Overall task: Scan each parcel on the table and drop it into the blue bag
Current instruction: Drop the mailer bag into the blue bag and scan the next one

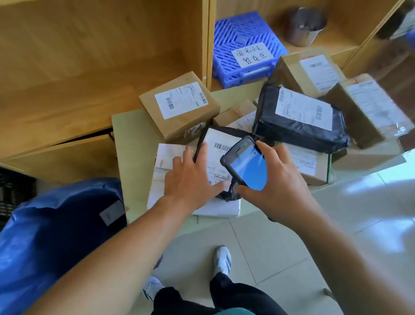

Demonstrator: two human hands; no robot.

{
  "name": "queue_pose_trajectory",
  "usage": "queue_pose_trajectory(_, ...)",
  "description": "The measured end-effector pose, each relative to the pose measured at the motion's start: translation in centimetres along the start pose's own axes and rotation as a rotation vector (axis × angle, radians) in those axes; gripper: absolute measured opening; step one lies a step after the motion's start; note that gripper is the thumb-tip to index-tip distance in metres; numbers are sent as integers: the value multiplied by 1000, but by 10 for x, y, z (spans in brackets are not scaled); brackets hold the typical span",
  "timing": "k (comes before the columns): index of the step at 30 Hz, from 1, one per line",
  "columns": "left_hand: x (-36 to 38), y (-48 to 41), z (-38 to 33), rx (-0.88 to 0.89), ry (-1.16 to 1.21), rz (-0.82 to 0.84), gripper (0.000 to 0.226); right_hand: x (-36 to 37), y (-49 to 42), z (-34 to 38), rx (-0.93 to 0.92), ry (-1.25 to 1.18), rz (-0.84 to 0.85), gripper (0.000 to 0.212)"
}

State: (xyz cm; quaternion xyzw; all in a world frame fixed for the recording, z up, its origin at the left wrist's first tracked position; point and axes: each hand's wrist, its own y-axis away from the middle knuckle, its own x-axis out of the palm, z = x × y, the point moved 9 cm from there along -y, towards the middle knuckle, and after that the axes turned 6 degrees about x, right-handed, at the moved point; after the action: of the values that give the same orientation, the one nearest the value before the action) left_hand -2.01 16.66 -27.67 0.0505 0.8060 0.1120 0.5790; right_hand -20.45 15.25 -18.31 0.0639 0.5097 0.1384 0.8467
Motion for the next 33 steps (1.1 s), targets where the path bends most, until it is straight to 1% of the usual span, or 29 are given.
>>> queue_pose_trajectory(5,25,-12,-24,-148,27,57,127,-2,-7,-37,28,-32,26,99)
queue_pose_trajectory(7,32,-15,-32,-196,46,46,132,-4,-10,-43,37,-38,32,101)
queue_pose_trajectory(9,41,-16,-33,-244,34,36,133,-6,-13,-45,32,-46,29,100)
queue_pose_trajectory(11,45,-17,-33,-242,3,27,131,-11,-16,-46,26,-54,25,99)
queue_pose_trajectory(15,32,-18,-30,-110,3,50,124,-14,-21,-51,19,-42,45,98)
queue_pose_trajectory(17,8,-20,-21,-32,-63,45,128,-13,-23,-48,0,-16,59,98)
queue_pose_trajectory(19,-27,-18,-7,62,-149,30,133,-10,-23,-33,-64,44,60,97)
queue_pose_trajectory(22,-69,-15,19,215,-257,127,133,-2,-22,-14,-128,116,88,98)
queue_pose_trajectory(25,-103,1,63,253,-423,200,130,13,-18,11,-203,176,115,97)
queue_pose_trajectory(29,-98,28,97,308,-563,265,128,40,-8,47,-279,227,159,93)
queue_pose_trajectory(33,-96,39,104,360,-520,206,123,63,0,75,-312,305,173,90)
